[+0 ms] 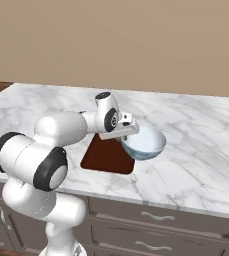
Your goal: Place the two vegetables and bowl onto the tray for setting up a vegetable dip station.
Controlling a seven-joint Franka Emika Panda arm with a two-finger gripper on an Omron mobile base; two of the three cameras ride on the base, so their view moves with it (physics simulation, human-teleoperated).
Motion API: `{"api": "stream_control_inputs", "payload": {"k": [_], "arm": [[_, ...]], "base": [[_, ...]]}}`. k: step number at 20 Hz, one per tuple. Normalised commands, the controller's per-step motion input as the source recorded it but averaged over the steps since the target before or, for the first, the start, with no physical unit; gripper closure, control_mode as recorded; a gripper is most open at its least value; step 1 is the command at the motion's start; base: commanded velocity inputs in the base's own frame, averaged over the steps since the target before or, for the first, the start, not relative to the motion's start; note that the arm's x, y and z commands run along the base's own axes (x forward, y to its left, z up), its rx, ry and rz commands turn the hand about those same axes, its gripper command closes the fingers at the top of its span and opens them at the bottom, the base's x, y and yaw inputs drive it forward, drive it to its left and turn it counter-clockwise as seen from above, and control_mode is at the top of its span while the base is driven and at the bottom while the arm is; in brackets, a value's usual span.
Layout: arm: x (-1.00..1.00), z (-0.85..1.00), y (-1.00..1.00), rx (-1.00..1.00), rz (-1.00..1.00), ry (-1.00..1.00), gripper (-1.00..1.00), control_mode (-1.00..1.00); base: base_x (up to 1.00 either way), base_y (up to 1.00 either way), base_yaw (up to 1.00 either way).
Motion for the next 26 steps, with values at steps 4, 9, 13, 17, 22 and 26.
{"api": "stream_control_inputs", "payload": {"k": [4,9,13,17,22,26], "arm": [[0.38,0.17,0.47,-0.07,0.03,0.0,1.0,-1.0],[0.41,0.06,0.54,-0.04,0.04,0.0,1.0,-1.0],[0.34,-0.06,0.55,-0.01,0.06,0.0,1.0,-1.0],[0.31,-0.14,0.53,0.0,0.06,0.0,1.0,-1.0],[0.28,-0.25,0.32,0.0,0.02,-0.03,1.0,-1.0],[0.04,-0.15,-0.01,-0.04,-0.04,-0.02,1.0,-1.0]], "base": [[0.0,0.0,0.0],[0.0,0.0,0.0],[0.0,0.0,0.0],[0.0,0.0,0.0],[0.0,0.0,0.0],[0.0,0.0,0.0]]}}
